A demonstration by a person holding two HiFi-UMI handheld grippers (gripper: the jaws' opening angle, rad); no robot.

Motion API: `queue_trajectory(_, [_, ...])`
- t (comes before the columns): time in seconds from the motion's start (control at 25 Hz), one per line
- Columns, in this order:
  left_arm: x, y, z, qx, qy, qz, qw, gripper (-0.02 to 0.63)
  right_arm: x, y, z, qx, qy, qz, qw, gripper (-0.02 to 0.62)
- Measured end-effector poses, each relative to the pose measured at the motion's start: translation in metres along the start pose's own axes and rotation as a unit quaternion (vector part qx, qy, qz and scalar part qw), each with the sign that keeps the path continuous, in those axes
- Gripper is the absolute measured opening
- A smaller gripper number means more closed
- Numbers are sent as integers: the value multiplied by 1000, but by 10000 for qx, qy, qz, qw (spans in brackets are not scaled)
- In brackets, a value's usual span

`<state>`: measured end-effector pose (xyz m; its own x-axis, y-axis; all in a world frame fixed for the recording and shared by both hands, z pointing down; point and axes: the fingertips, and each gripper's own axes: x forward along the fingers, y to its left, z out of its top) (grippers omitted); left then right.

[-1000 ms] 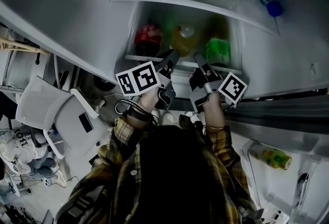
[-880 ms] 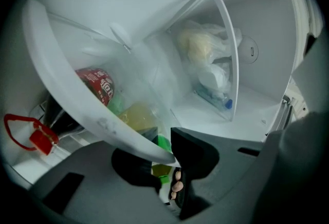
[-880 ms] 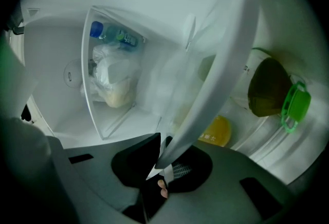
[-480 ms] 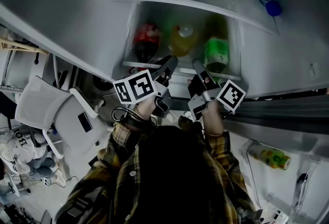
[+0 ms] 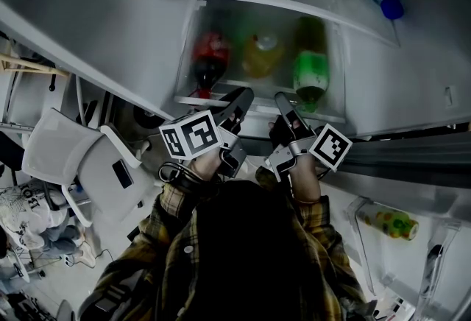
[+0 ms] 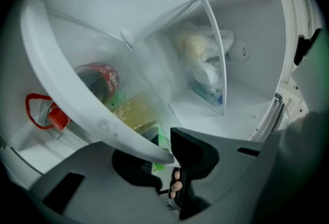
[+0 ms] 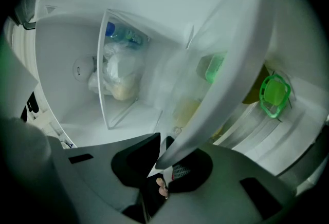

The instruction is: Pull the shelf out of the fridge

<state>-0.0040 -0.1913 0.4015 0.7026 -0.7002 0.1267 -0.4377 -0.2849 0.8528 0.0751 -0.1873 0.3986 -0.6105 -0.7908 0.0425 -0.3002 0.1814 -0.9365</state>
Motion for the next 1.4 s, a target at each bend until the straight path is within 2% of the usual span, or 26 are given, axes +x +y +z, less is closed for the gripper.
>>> queue_trajectory(0.72, [-26, -5, -23, -126, 139, -42, 9998, 78, -25, 7, -23, -188, 116, -78, 9997, 55])
queue_trajectory(0.88, [-33, 2, -28, -26, 187, 4, 9998, 78, -29, 9, -27, -212, 132, -74, 9997, 55])
queue_trajectory(1.4, [-41, -15, -36, -123, 259, -178, 9994, 77, -42, 11, -34, -249, 178, -45, 9995, 57])
